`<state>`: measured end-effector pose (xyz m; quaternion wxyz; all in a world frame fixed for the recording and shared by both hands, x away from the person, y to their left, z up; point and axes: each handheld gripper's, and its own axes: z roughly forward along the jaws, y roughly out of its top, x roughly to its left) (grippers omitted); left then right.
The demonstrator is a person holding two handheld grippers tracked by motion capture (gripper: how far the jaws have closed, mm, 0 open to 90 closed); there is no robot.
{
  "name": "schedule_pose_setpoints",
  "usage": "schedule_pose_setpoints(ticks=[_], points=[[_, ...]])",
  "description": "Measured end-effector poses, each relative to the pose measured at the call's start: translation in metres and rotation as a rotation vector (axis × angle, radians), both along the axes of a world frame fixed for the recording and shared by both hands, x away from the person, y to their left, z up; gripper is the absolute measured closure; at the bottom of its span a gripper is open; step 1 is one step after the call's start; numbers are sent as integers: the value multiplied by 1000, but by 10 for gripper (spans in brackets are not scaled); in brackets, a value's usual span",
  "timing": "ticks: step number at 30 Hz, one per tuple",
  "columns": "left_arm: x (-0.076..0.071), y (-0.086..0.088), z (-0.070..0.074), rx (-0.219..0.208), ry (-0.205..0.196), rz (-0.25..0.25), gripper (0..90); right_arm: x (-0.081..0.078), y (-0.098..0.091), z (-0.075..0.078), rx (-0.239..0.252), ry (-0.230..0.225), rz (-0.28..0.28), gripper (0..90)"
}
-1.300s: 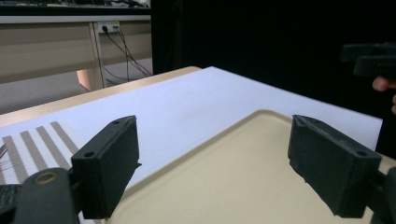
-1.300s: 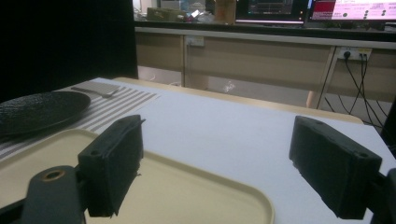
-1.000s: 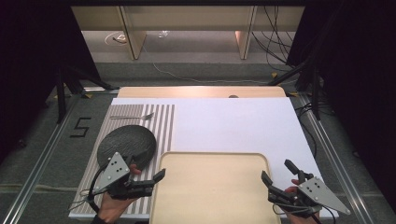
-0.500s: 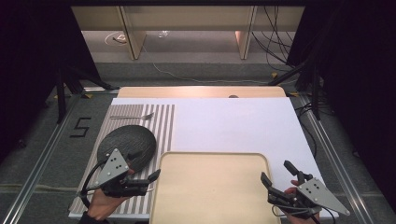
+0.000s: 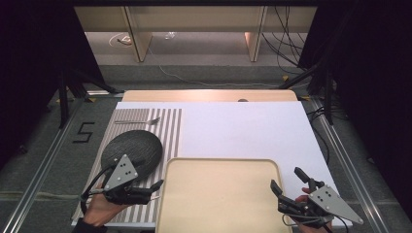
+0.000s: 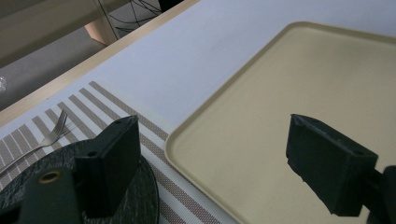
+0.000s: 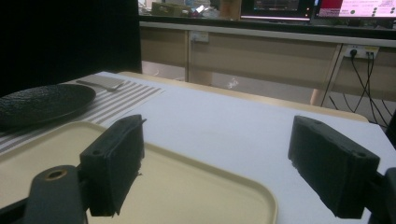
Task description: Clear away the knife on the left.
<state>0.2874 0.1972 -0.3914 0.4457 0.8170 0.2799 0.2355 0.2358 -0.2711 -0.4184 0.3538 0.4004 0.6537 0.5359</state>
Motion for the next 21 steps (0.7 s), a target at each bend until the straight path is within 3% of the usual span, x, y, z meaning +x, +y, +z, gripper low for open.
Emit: schedule_pose_setpoints(ticks=[4,7,9,21], points=[[3,6,-1,40,29,8,176,0,0,0,0,2,1,194],[3,7,-2,68,26,21,186,0,0,0,0,2,2,194],[3,8,-3,107,42,16,186,0,0,0,0,3,3,194],[5,21,-2,182,98,4,193,1,1,-1,-1,7,12,194]])
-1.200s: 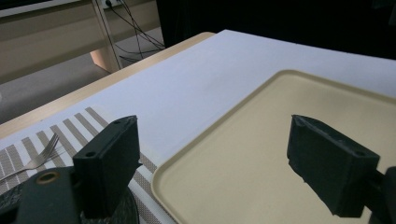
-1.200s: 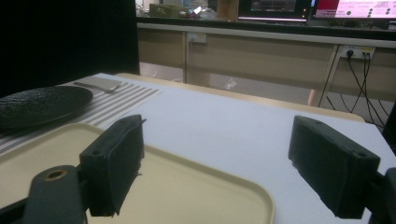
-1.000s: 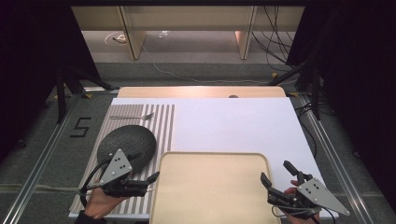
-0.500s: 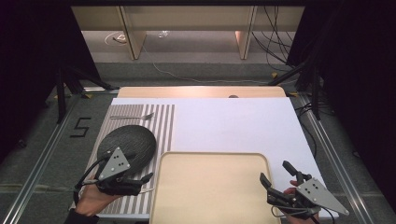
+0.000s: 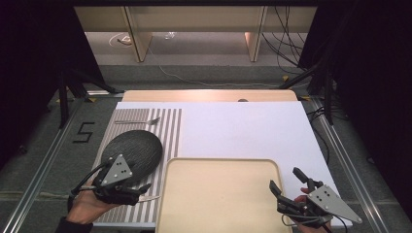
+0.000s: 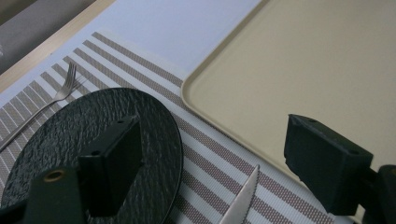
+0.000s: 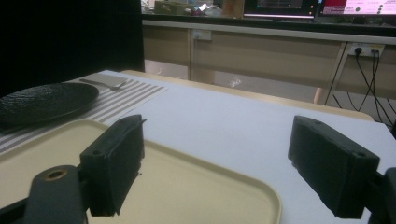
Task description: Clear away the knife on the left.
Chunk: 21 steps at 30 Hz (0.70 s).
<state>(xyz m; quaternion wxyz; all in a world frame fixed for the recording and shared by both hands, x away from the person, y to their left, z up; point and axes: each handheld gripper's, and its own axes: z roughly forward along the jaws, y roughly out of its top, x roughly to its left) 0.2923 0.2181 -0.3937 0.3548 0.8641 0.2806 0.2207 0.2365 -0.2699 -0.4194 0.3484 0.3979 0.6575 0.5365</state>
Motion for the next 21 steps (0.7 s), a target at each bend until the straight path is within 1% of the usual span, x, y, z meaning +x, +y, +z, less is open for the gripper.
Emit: schedule_pose_setpoints(ticks=[2,3,5,7,8,9,11,12,13,14,17,21], points=[[1,3,-1,6,7,3,194,0,0,0,-1,0,1,194],[2,6,-2,16,26,4,194,0,0,0,-1,1,2,194],[2,8,-3,22,33,5,194,0,0,0,-2,1,3,194],[3,13,-6,49,56,6,196,0,0,0,-1,0,3,194],[3,13,-6,49,56,6,197,0,0,0,0,1,3,194],[3,14,-7,58,63,4,197,0,0,0,0,1,3,194],[3,18,-10,89,80,8,203,0,0,0,0,1,4,195],[3,18,-10,89,80,8,205,0,0,0,0,1,4,195],[4,20,-12,108,87,15,207,0,0,0,0,3,4,195],[4,20,-12,108,87,15,210,-1,0,0,0,2,5,195],[4,24,-16,143,107,23,211,-1,0,1,1,-1,6,196],[4,27,-17,157,123,21,214,-1,0,1,2,0,7,196]])
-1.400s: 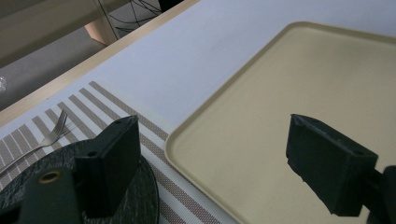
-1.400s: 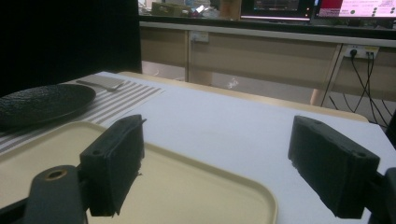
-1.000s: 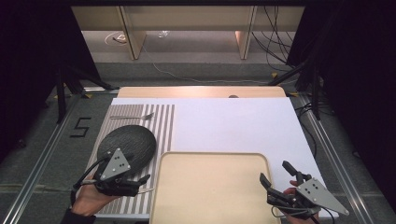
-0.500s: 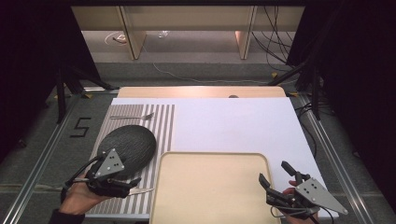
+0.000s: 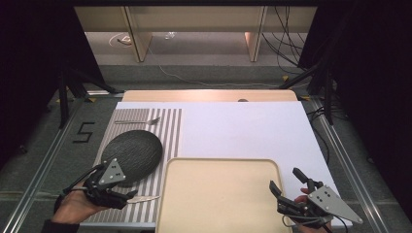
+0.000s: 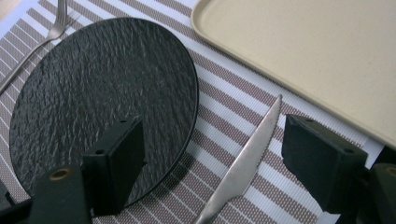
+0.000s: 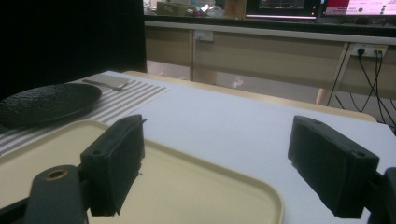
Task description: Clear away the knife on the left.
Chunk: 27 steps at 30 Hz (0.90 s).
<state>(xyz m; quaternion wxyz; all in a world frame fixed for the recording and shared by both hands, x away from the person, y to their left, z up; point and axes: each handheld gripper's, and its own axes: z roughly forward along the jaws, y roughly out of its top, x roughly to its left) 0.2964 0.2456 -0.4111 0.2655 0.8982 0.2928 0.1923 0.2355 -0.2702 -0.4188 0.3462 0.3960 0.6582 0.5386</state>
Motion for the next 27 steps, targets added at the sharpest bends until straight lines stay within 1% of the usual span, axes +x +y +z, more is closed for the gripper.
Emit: schedule_pose_setpoints(ticks=[3,4,5,6,11,13,14,15,18,19,20,22,24,27], points=[[0,3,0,18,12,-3,223,0,0,0,2,0,1,197],[1,6,0,23,22,-2,223,0,0,0,0,1,1,197],[1,6,0,23,22,-2,224,0,0,0,1,2,2,197],[1,8,0,33,29,2,224,0,1,0,0,2,2,197],[1,11,-1,53,34,13,227,0,1,0,-2,0,3,197],[1,11,-4,70,41,13,227,0,0,0,-1,1,2,198],[2,12,-6,83,51,11,227,0,0,0,0,-1,1,198],[2,12,-6,83,51,11,228,0,0,0,0,-1,1,198],[0,17,-8,95,70,9,237,0,0,0,-1,0,1,198],[0,19,-10,97,82,9,243,0,0,0,-1,0,1,198],[0,19,-10,97,82,9,246,0,0,0,-1,0,1,198],[-2,20,-14,114,94,12,244,0,0,0,-4,2,2,199],[-2,23,-20,145,120,9,244,0,0,0,-2,3,2,198],[-1,26,-24,157,130,16,246,0,0,0,-4,6,4,199]])
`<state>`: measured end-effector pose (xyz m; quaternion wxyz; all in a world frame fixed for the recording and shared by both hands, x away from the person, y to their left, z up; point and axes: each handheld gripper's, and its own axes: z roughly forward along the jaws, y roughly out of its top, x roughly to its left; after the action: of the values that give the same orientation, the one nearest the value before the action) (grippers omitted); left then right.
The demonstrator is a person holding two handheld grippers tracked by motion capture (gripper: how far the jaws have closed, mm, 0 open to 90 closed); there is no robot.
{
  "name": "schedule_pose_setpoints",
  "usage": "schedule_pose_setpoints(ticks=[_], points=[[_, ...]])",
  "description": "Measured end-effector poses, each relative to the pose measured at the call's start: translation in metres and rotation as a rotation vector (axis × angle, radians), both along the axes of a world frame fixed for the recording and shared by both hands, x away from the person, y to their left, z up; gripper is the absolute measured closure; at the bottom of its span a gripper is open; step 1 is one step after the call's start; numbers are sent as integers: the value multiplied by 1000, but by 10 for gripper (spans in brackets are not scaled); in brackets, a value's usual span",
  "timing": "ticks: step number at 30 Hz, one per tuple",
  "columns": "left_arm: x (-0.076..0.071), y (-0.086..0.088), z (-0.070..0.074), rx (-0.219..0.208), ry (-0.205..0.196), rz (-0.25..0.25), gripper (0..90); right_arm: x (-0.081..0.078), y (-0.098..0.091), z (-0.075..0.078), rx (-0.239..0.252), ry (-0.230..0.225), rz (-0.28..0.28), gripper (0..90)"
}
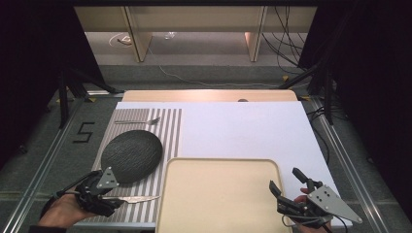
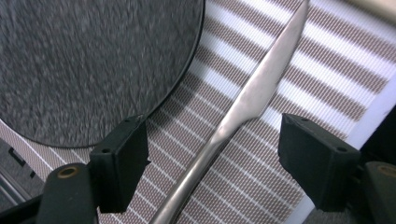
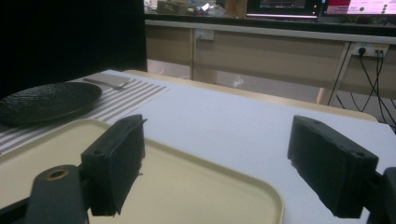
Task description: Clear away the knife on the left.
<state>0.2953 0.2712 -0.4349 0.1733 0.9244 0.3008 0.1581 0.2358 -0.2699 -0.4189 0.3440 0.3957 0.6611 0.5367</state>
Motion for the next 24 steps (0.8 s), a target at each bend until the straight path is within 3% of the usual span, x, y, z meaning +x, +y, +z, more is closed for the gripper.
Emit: schedule_pose_setpoints(ticks=[5,12,24], points=[[6,10,-10,32,36,27,273,0,0,0,0,-2,-1,199],[13,14,-22,59,81,26,350,1,0,-1,2,3,2,201],[18,11,-25,81,134,11,490,1,1,-1,0,7,4,204]])
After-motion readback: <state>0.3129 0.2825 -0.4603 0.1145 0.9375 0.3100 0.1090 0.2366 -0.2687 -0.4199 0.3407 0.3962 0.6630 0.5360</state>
